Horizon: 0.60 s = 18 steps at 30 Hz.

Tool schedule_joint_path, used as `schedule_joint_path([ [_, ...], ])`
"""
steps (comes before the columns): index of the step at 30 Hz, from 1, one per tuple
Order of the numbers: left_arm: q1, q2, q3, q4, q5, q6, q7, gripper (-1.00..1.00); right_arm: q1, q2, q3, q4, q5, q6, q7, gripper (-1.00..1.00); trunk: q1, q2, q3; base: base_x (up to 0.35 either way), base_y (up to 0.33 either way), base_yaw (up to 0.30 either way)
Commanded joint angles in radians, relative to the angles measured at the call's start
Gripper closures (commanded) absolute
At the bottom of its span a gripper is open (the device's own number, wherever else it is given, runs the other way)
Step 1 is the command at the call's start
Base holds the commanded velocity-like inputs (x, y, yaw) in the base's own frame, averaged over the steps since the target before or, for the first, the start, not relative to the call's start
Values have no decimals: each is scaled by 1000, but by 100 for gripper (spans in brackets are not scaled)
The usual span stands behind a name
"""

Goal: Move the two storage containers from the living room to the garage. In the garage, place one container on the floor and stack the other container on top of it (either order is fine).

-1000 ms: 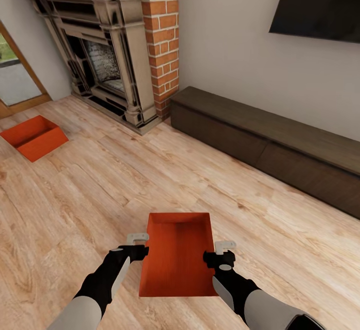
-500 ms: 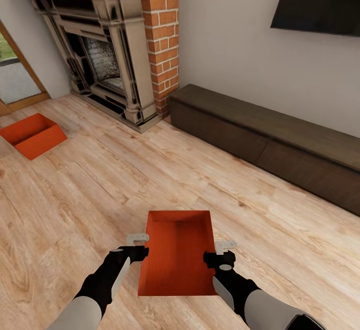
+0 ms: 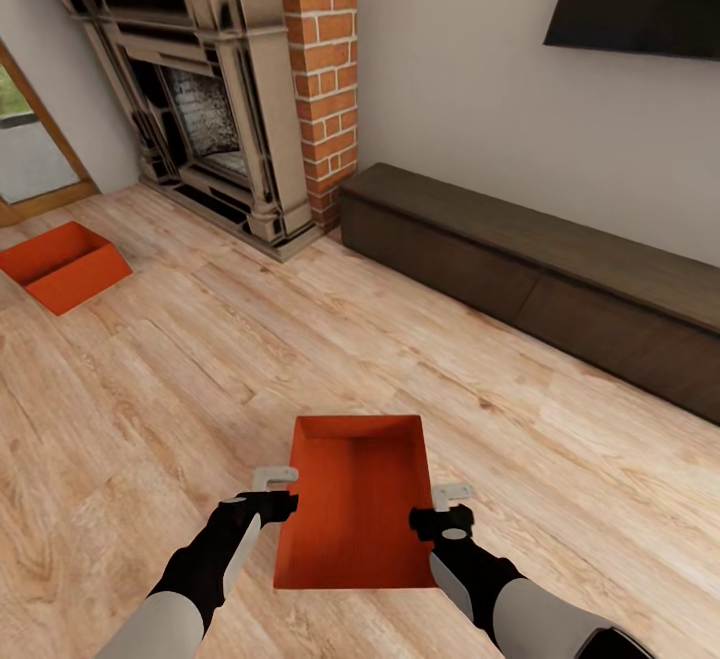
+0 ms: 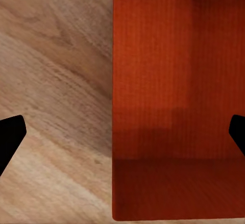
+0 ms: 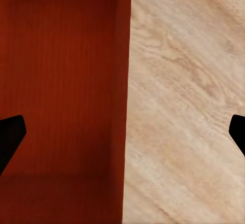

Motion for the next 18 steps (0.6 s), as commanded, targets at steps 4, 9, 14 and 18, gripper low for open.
schedule_joint_path([
  [4, 0, -1, 1, -1, 0, 5, 3, -100, -1, 0, 8, 0, 13, 1, 30, -100, 15, -29, -13, 0, 0, 0],
  [9, 0, -1, 1, 1, 0, 6, 3, -100, -1, -1, 8, 0, 17, 1, 40, -100, 34, -64, -29, 0, 0, 0],
  [14, 0, -2, 1, 8, 0, 7, 3, -100, -1, -1, 8, 0, 18, 0, 41, -100, 54, -99, -45, 0, 0, 0],
  [18, 0, -7, -1, 47, 0, 7, 5, -100, -1, -2, 8, 0, 17, -4, 41, -100, 69, -127, -57, 0, 0, 0],
])
